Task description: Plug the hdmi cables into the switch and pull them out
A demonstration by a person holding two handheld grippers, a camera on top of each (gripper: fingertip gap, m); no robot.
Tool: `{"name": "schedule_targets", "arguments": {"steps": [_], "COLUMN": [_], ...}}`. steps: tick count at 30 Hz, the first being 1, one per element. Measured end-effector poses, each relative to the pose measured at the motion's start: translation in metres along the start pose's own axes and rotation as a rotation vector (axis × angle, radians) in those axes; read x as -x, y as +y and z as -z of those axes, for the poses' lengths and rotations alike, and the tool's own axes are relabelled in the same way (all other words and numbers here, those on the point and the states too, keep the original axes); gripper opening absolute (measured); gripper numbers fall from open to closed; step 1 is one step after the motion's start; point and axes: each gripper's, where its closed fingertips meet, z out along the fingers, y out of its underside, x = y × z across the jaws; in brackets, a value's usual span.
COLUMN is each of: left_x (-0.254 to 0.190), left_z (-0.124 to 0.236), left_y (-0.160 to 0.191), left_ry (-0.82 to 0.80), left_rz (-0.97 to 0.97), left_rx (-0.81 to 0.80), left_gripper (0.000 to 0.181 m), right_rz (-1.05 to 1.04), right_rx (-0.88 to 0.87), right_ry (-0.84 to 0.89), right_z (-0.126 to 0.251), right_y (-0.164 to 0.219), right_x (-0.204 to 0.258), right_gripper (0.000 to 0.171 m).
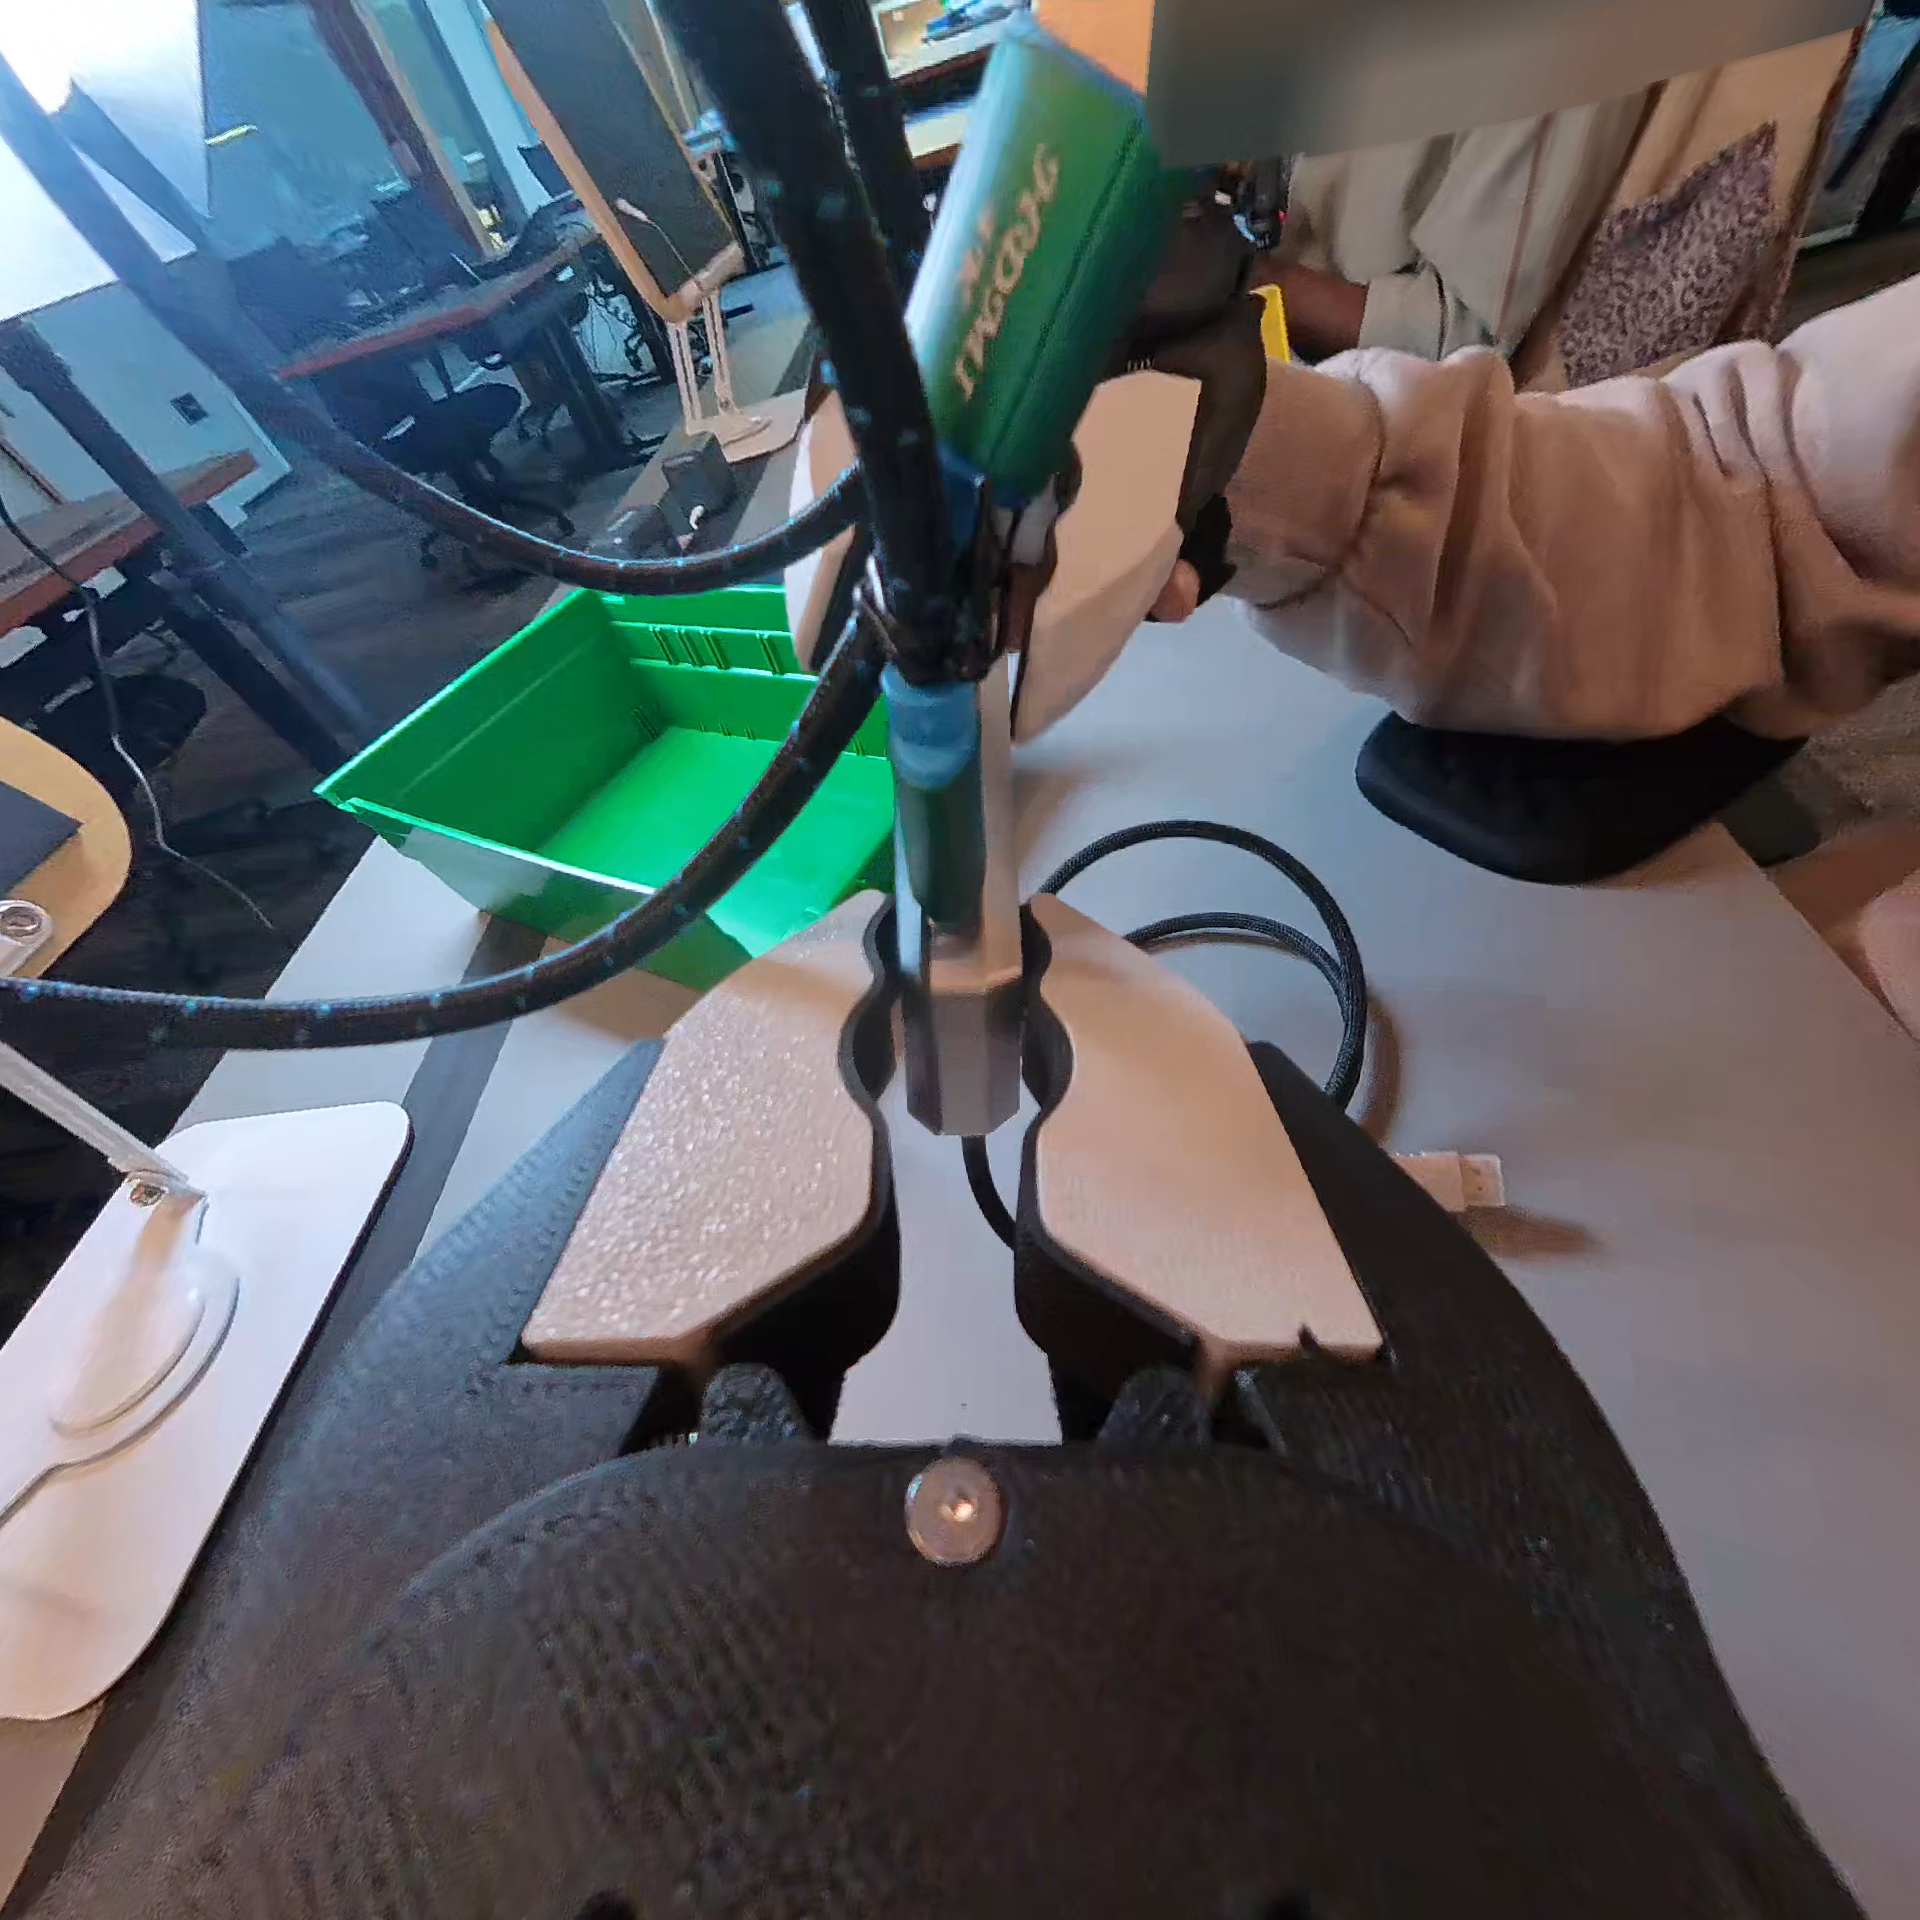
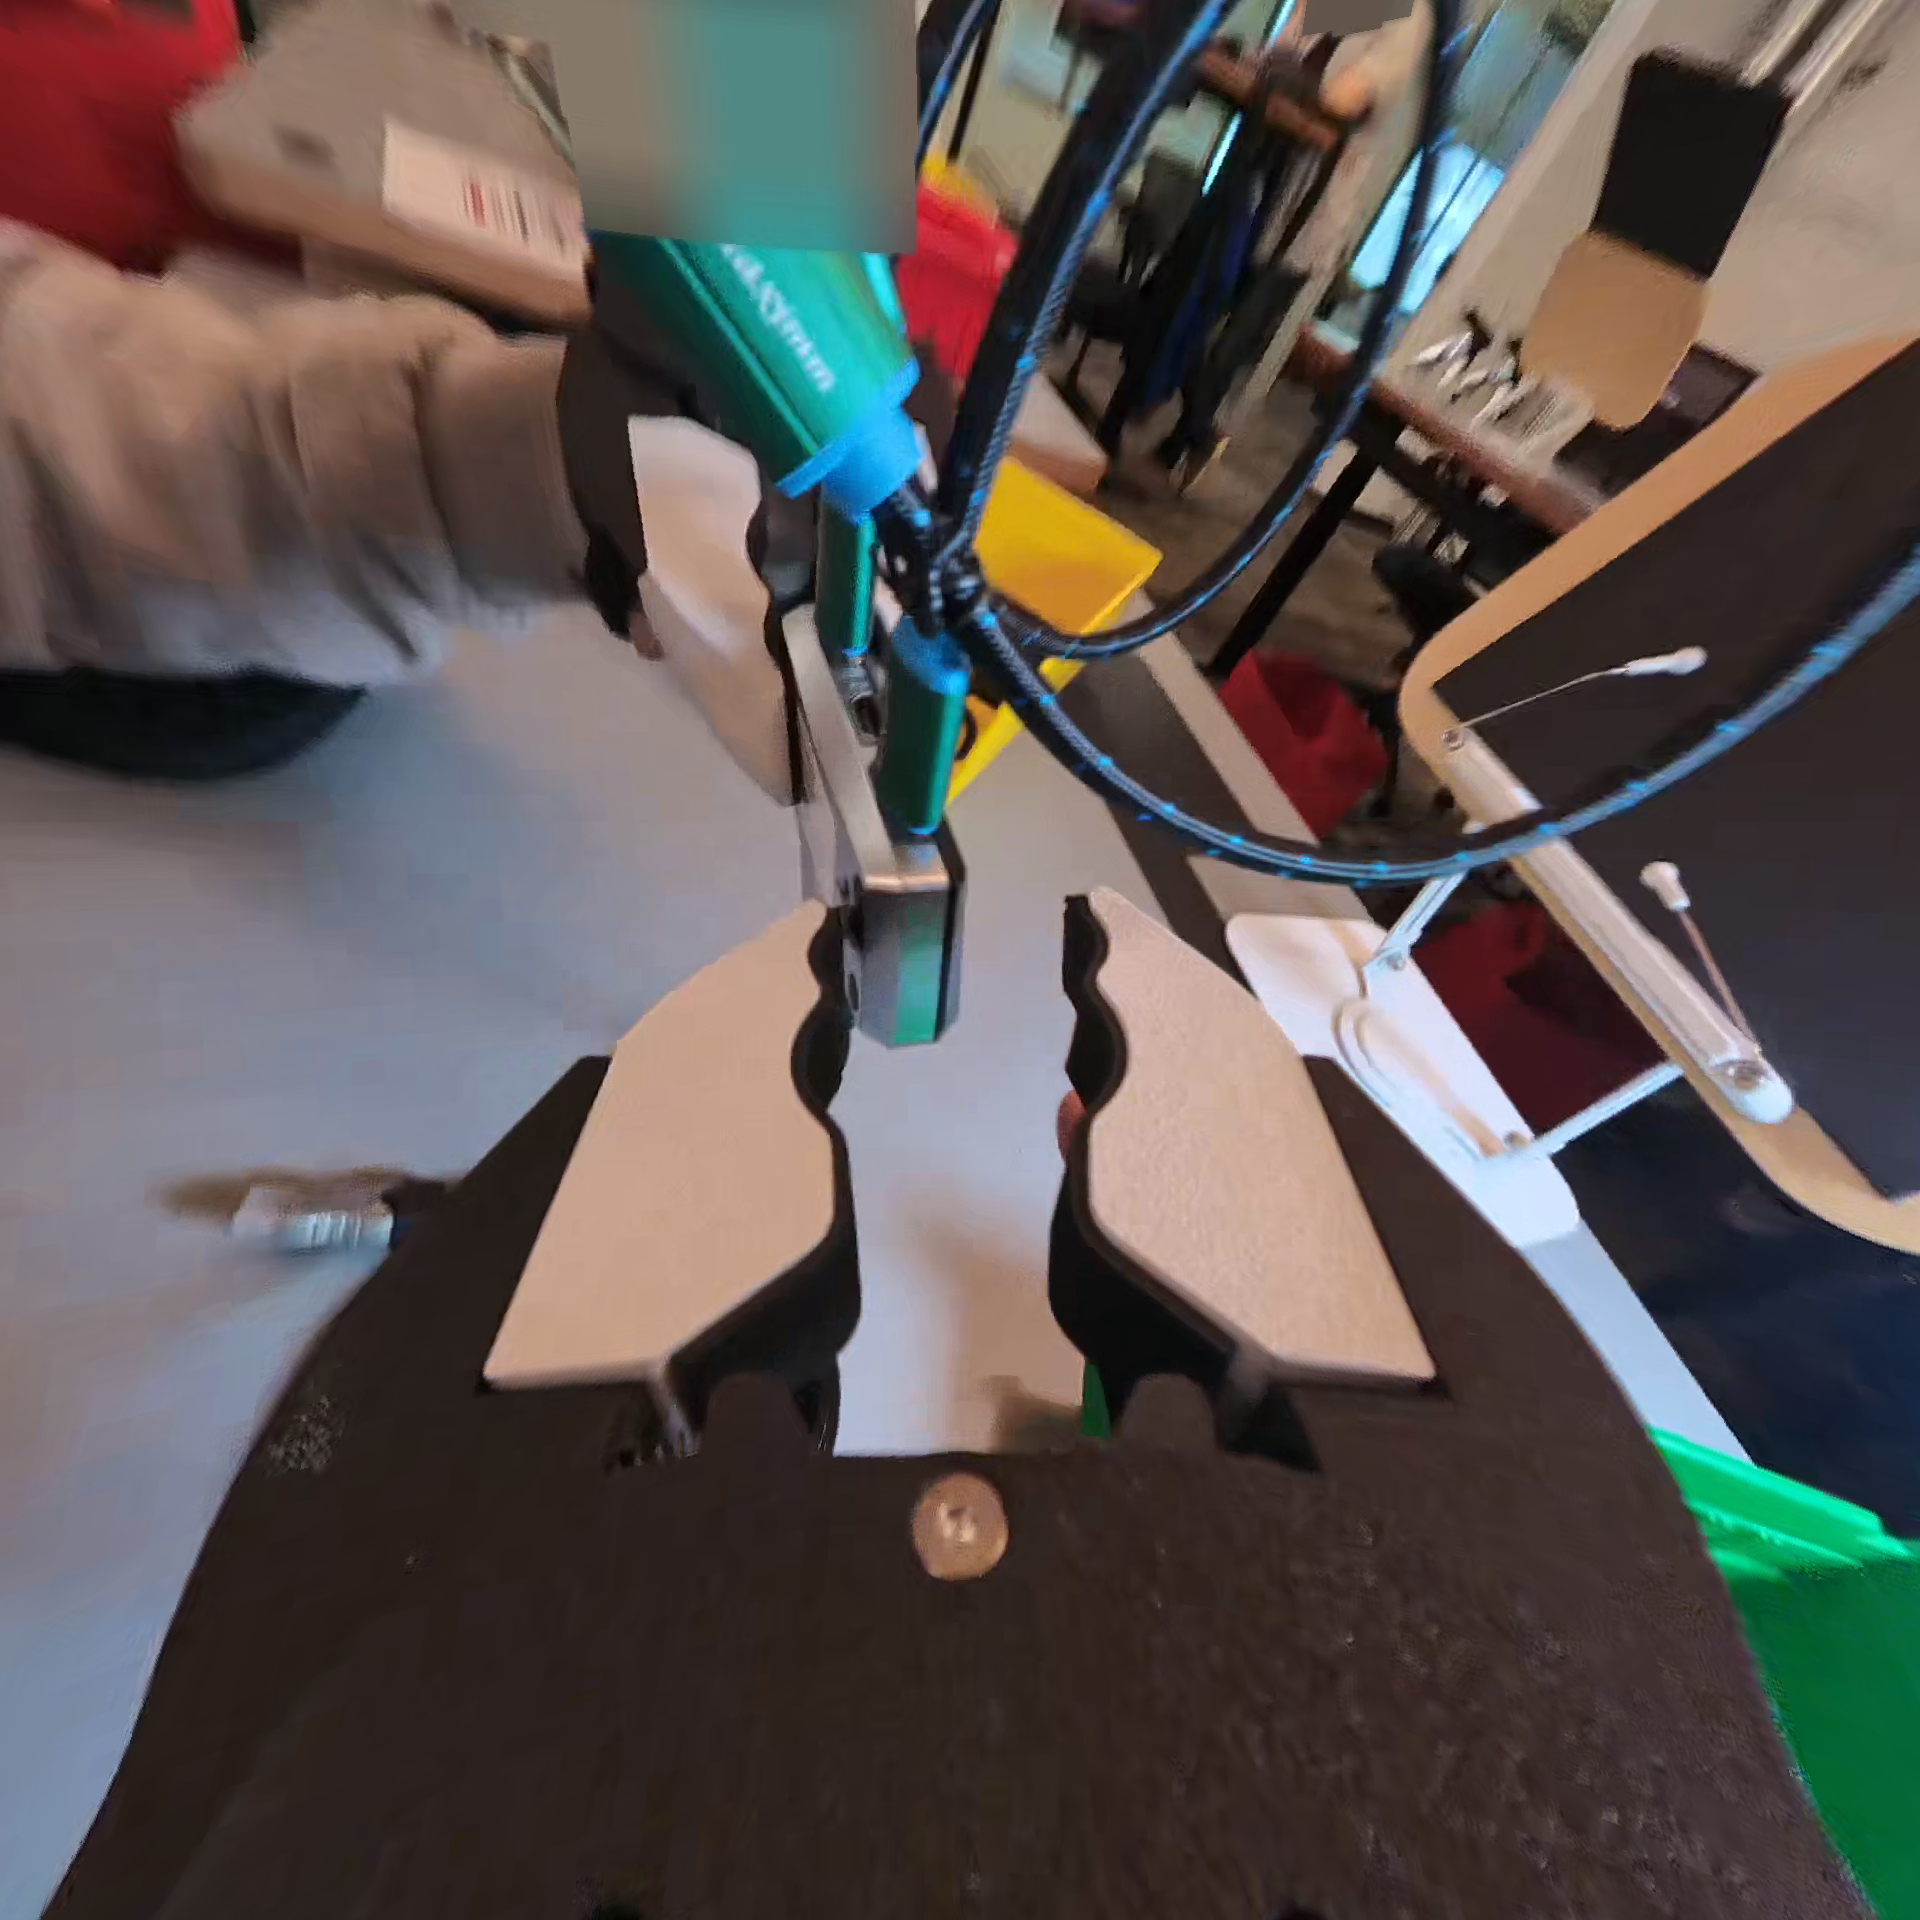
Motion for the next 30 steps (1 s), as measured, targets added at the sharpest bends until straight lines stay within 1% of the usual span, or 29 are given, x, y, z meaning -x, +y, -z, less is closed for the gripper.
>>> {"name": "schedule_targets", "arguments": {"steps": [1,2,3,5,6,8,9,10,11,13,16,19,22,24,26,28,30], "left_x": [-0.002,-0.004,-0.005,-0.004,-0.001,0.007,0.013,0.020,0.028,0.040,0.051,0.054,0.054,0.054,0.056,0.059,0.060], "left_z": [-0.003,-0.006,-0.009,-0.010,-0.009,-0.005,0.001,0.010,0.020,0.040,0.060,0.068,0.070,0.070,0.073,0.078,0.083], "left_y": [0.002,0.005,0.009,0.016,0.014,-0.001,-0.011,-0.020,-0.027,-0.034,-0.036,-0.040,-0.043,-0.041,-0.040,-0.040,-0.038], "left_ry": [0.001,0.002,-0.002,-0.020,-0.045,-0.092,-0.129,-0.174,-0.219,-0.283,-0.351,-0.388,-0.400,-0.404,-0.417,-0.424,-0.417], "left_rz": [-0.013,-0.025,-0.043,-0.084,-0.090,-0.058,-0.047,-0.045,-0.046,-0.032,-0.022,-0.054,-0.072,-0.079,-0.085,-0.073,-0.032], "left_rx": [0.014,0.036,0.068,0.120,0.105,0.025,-0.026,-0.064,-0.091,-0.127,-0.142,-0.143,-0.142,-0.132,-0.125,-0.127,-0.123], "left_gripper": [0.021,0.021,0.021,0.021,0.021,0.024,0.026,0.024,0.025,0.028,0.030,0.029,0.030,0.031,0.031,0.031,0.028], "right_rz": [0.019,0.039,0.066,0.116,0.135,0.189,0.222,0.252,0.278,0.345,0.419,0.488,0.546,0.555,0.555,0.556,0.520], "right_rx": [0.031,0.037,0.039,0.100,0.096,0.071,0.065,0.049,0.036,0.066,0.094,0.094,0.132,0.176,0.228,0.280,0.345], "right_ry": [-0.014,-0.030,-0.053,-0.052,-0.032,0.017,0.052,0.087,0.110,0.162,0.246,0.342,0.463,0.539,0.599,0.644,0.660], "right_z": [-0.005,-0.010,-0.014,-0.017,-0.017,-0.008,0.000,0.009,0.018,0.034,0.056,0.076,0.091,0.097,0.098,0.097,0.093], "right_y": [0.004,0.004,0.004,0.009,0.006,-0.011,-0.021,-0.034,-0.047,-0.072,-0.121,-0.168,-0.190,-0.184,-0.158,-0.115,-0.056], "right_x": [0.005,0.011,0.018,0.021,0.018,0.012,0.006,-0.001,-0.009,-0.034,-0.077,-0.121,-0.164,-0.190,-0.211,-0.224,-0.232], "right_gripper": [0.041,0.036,0.024,0.022,0.021,0.021,0.021,0.021,0.020,0.021,0.021,0.020,0.020,0.020,0.020,0.020,0.020]}}
